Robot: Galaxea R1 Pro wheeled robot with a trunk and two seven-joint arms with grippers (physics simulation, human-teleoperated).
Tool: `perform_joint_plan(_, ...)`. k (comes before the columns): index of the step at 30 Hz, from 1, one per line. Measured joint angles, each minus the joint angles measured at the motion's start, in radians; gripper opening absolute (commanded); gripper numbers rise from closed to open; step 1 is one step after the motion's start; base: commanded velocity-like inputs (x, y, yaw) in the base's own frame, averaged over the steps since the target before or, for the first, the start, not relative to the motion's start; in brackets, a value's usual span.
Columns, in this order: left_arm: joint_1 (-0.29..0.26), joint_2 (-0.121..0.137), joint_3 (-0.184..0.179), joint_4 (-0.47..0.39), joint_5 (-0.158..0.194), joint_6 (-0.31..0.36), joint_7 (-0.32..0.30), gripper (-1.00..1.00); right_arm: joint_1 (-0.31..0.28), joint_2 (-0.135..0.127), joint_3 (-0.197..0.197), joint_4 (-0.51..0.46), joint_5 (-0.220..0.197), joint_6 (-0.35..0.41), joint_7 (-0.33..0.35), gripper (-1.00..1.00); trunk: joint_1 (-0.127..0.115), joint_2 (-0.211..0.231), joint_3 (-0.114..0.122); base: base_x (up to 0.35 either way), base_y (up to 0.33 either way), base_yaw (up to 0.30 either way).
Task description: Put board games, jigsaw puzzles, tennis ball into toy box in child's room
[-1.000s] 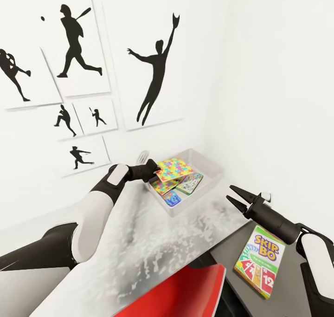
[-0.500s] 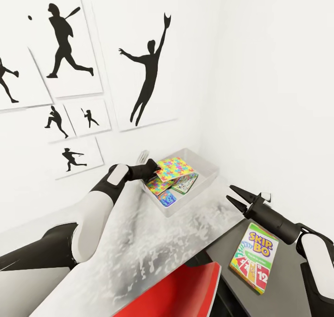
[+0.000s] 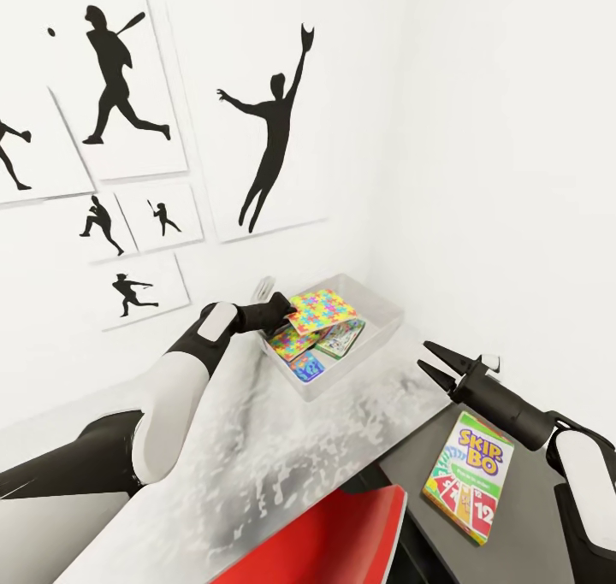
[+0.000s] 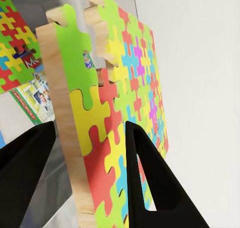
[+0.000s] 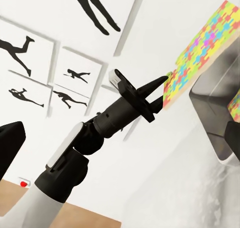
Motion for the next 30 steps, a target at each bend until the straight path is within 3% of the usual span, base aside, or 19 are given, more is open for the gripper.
perform_joint_plan(30,0.0,0.0,0.0,-0.014,0.001,-0.002,0.0,-1.0,0.0,-0.001,0.0,0.0,0.0,0.0,0.001,1.0,0.0,0.0,0.0,0.0,-0.051,0.0)
